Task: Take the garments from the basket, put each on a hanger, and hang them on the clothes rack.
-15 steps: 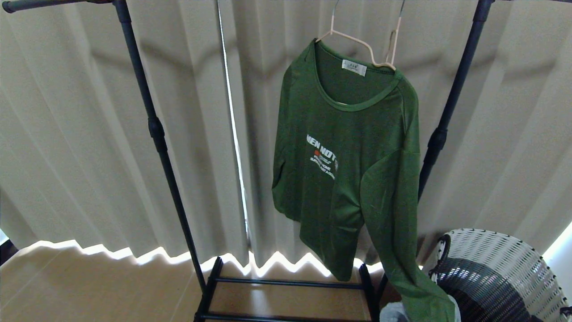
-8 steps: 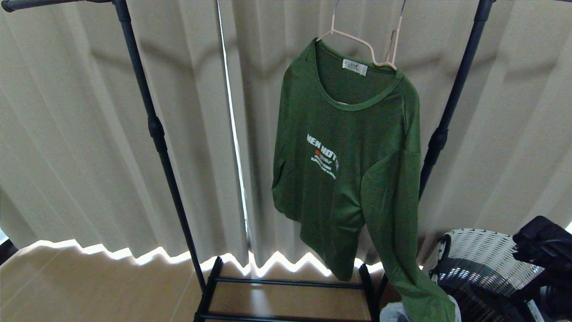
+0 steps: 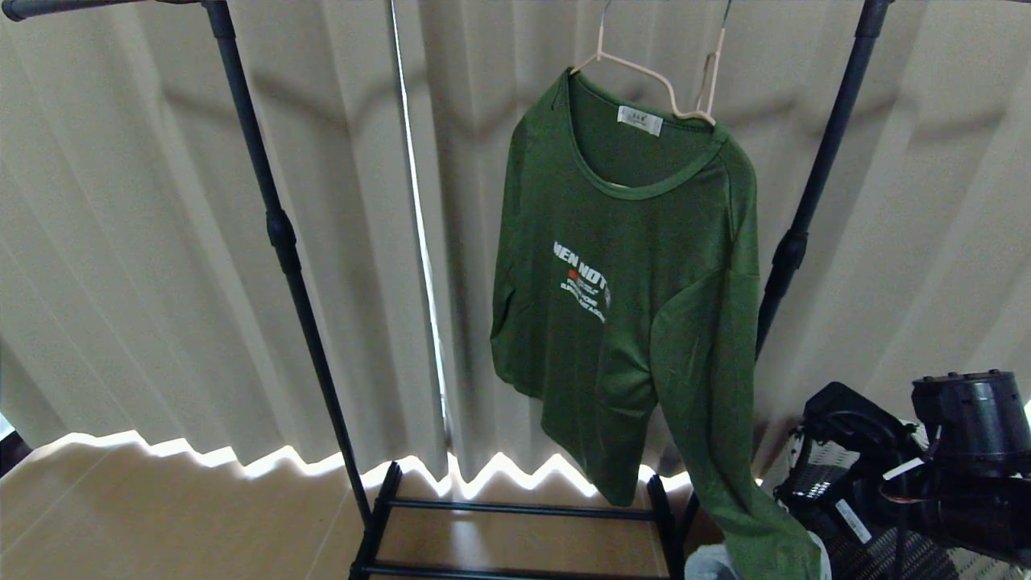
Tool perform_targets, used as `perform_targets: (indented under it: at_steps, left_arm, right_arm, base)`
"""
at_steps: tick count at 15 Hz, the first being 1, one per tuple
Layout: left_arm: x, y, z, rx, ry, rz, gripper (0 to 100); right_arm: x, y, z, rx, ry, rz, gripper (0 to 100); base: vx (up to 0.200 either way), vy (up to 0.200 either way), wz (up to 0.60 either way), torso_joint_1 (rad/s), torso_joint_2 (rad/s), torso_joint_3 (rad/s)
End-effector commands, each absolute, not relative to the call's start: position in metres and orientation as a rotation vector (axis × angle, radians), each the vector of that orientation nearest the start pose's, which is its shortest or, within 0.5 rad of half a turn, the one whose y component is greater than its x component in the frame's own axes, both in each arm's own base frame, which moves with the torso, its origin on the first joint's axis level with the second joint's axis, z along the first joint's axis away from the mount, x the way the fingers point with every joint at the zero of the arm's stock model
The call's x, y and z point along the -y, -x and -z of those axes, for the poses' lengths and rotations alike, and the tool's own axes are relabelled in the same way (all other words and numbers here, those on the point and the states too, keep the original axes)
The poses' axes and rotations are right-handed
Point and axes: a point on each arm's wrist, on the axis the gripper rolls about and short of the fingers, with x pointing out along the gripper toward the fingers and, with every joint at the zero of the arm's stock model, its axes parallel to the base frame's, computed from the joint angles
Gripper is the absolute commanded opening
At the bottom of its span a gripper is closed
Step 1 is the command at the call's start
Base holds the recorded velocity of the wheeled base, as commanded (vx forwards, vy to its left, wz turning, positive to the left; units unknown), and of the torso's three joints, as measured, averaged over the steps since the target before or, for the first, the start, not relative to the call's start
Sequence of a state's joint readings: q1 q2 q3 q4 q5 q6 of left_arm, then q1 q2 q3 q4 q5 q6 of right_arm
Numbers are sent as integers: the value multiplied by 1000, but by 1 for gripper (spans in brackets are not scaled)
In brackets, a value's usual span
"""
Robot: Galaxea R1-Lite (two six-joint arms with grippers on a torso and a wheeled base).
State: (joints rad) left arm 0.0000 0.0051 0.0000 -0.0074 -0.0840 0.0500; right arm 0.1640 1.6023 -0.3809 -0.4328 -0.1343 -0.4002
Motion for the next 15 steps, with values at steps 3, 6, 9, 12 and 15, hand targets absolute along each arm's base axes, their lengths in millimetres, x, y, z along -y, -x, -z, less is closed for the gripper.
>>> perform_targets:
  at_steps: [3, 6, 9, 12, 15]
  left_arm:
    - [2, 23, -76, 5, -49, 84, 100]
    - [2, 23, -76, 5, -49, 84, 100]
    - [2, 23, -76, 5, -49, 84, 100]
    - [2, 23, -76, 5, -48, 84, 100]
    - [2, 23, -76, 5, -48, 84, 100]
  right_arm:
    - [-39, -235, -59, -843, 511, -212, 100]
    - [-48, -241, -55, -847, 513, -243, 100]
    - [-76, -240, -55, -824, 409, -360, 100]
    - [-88, -239, -66, -778, 341, -410, 100]
    - [-85, -238, -70, -776, 338, -378, 100]
  base:
    - [0, 0, 0, 0, 0, 0]
    - [0, 0, 0, 0, 0, 0]
    - [0, 0, 0, 0, 0, 0]
    - [0, 0, 0, 0, 0, 0]
    - [0, 0, 0, 0, 0, 0]
